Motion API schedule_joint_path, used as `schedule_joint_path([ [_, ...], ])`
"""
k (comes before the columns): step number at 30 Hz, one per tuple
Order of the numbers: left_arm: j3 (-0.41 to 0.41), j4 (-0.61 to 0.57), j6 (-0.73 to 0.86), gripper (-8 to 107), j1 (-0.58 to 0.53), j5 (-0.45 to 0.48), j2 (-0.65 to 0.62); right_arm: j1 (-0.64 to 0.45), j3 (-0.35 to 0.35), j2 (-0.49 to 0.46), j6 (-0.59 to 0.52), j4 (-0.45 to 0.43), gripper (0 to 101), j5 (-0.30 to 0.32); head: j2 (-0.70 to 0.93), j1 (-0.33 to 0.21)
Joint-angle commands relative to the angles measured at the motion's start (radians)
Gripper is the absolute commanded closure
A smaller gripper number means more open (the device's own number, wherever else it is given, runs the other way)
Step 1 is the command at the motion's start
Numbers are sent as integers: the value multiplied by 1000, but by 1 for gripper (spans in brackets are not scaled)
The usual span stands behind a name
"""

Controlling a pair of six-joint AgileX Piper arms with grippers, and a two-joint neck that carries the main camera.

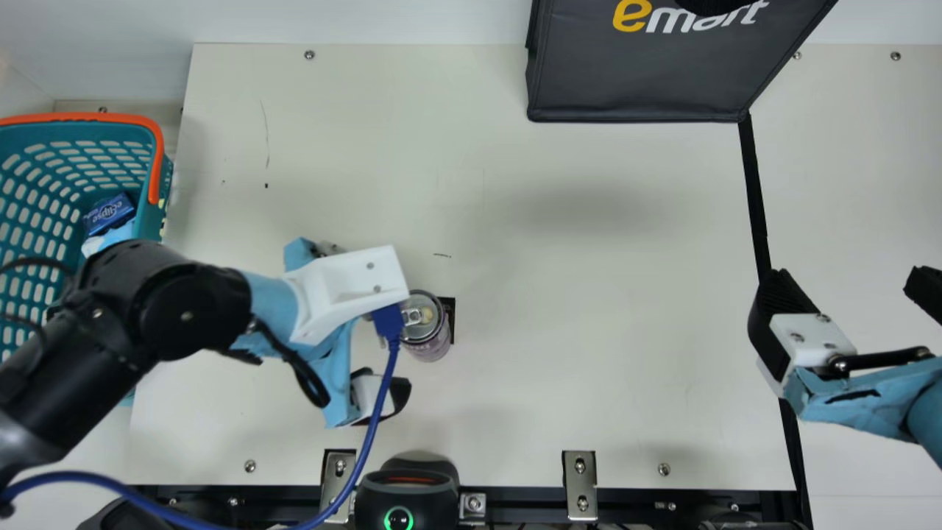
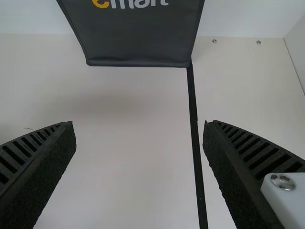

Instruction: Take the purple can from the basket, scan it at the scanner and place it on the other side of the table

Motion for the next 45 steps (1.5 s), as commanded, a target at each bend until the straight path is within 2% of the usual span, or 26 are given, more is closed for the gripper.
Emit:
schedule_joint_path([
  [1,6,9,-63,9,5,15,-34,0,0,0,0,0,6,0,0,-29],
  [9,-4,9,-324,9,49,76,-111,0,0,0,0,0,6,0,0,-29],
  [18,-59,64,-752,9,44,96,-148,0,0,0,0,0,6,0,0,-29],
  [26,-103,184,-1160,9,-75,66,-132,0,0,0,0,0,6,0,0,-29],
  [34,-148,321,-1511,9,-237,27,-46,0,0,0,0,0,6,0,0,-29],
  [45,-235,497,-1809,9,-402,60,110,0,0,0,0,0,6,0,0,-29],
])
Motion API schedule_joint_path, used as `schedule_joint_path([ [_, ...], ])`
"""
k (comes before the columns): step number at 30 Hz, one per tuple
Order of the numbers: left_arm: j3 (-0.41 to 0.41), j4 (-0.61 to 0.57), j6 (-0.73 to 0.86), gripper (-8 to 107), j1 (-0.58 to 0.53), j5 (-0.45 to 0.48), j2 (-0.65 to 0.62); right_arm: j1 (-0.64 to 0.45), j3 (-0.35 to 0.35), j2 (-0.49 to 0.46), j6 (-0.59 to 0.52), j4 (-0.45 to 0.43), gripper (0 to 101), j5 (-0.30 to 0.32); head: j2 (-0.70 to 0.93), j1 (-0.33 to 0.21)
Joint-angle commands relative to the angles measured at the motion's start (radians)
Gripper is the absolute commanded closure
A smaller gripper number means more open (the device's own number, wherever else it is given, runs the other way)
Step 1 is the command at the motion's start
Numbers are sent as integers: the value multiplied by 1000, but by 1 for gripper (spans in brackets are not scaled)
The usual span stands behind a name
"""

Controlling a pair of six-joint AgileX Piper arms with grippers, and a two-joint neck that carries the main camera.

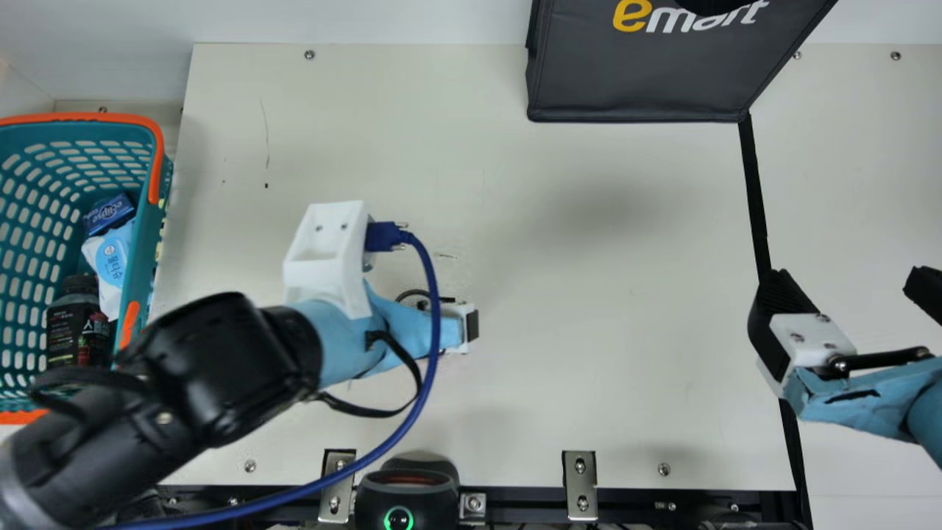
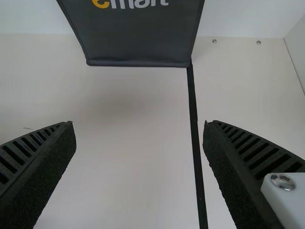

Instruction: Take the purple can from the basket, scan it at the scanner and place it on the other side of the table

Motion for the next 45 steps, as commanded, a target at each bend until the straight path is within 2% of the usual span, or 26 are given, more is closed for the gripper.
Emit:
schedule_joint_path([
  [1,-14,46,-93,9,-26,12,33,0,0,0,0,0,6,0,0,-29],
  [10,-38,152,-184,9,-66,36,140,0,0,0,0,0,6,0,0,-29],
  [22,18,203,-211,9,-65,-39,206,0,0,0,0,0,6,0,0,-29],
  [30,41,221,-204,62,-76,-77,206,0,0,0,0,0,6,1,0,-29],
  [37,58,199,-57,107,-106,-80,140,0,0,0,0,0,6,1,0,-29],
  [45,103,143,223,107,-104,-102,49,0,0,0,0,0,6,1,0,-29],
])
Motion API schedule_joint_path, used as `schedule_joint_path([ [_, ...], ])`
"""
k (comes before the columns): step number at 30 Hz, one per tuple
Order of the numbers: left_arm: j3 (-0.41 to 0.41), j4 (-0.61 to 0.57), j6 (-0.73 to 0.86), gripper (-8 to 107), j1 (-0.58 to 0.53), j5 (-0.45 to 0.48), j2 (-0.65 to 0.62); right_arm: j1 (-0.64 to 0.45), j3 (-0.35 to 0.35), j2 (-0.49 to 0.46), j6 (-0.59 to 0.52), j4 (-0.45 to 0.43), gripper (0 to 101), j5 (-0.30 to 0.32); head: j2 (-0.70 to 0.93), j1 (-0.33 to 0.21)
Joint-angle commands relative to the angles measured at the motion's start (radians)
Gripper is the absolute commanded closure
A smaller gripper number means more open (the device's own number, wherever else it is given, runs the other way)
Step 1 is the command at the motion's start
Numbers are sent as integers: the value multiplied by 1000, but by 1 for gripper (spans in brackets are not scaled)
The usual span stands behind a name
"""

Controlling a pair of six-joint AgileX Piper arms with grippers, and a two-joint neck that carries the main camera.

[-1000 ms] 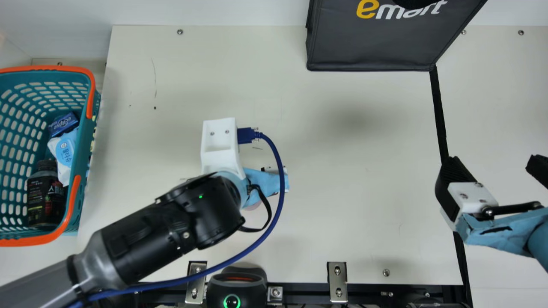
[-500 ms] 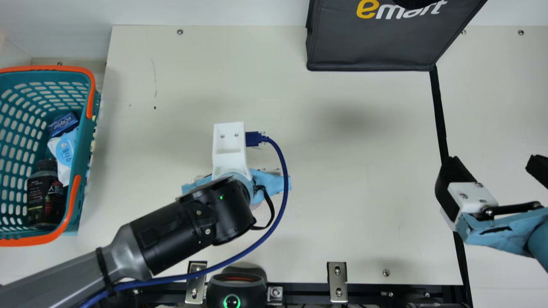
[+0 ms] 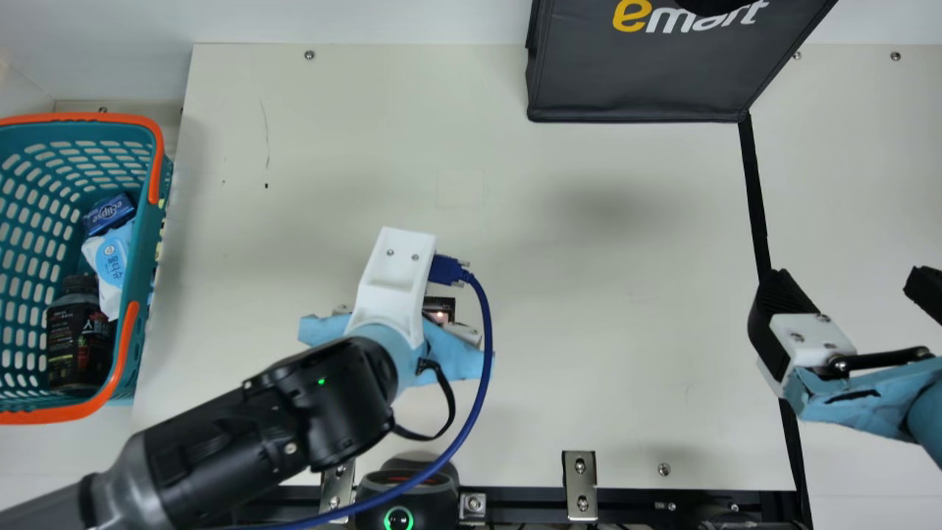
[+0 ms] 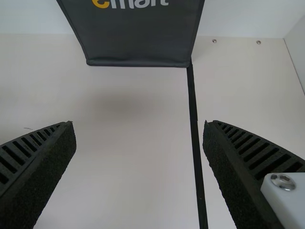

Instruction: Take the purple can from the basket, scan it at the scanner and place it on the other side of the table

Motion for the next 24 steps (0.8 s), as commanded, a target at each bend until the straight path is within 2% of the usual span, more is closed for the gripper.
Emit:
schedule_joint_path([
  [1,14,-11,137,107,7,-13,-19,0,0,0,0,0,6,0,0,-29],
  [15,128,-113,603,107,73,-116,-96,0,0,0,0,0,6,-1,0,-29],
  [24,173,-205,892,107,124,-182,-124,0,0,0,0,0,6,-1,0,-29],
])
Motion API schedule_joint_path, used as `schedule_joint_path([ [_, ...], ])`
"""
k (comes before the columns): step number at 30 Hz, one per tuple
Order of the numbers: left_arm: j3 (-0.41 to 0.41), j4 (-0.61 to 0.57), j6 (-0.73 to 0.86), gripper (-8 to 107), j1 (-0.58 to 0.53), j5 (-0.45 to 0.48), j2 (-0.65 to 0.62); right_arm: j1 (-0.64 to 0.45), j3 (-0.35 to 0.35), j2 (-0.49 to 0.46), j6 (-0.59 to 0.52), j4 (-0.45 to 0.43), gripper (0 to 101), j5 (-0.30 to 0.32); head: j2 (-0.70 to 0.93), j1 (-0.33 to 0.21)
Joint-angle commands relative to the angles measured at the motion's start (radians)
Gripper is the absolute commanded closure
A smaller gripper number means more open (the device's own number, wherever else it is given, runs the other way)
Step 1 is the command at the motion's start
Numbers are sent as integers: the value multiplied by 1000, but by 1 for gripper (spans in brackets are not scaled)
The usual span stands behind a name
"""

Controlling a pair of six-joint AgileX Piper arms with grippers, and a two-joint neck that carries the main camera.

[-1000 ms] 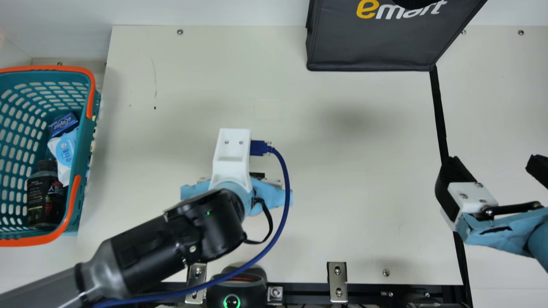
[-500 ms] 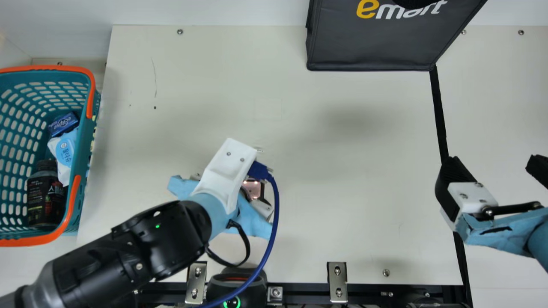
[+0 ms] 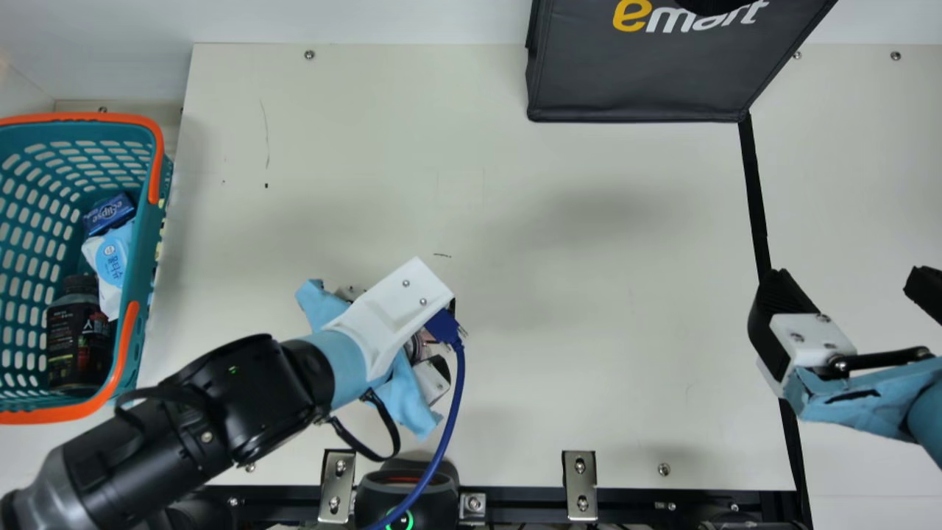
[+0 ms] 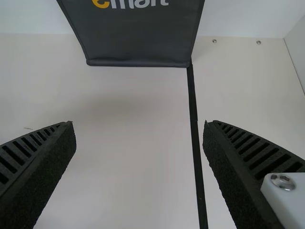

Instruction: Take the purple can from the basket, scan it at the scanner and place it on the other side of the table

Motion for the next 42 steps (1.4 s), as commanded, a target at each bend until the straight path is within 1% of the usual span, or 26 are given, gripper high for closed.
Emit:
schedule_joint_path([
  [1,6,-29,140,107,8,-9,-3,0,0,0,0,0,6,0,0,-29],
  [8,11,-136,377,107,57,-17,-19,0,0,0,0,0,6,0,0,-29],
  [14,-17,-195,484,107,98,-13,0,0,0,0,0,0,6,0,0,-29],
  [20,-86,-220,499,107,91,-22,65,0,0,0,0,0,6,0,0,-29],
  [28,-222,-216,459,107,47,-27,195,0,0,0,0,0,6,1,0,-29],
  [36,-365,-203,432,107,30,-6,330,0,0,0,0,0,6,1,0,-29],
  [42,-455,-205,424,107,31,18,415,0,0,0,0,0,6,1,0,-29],
])
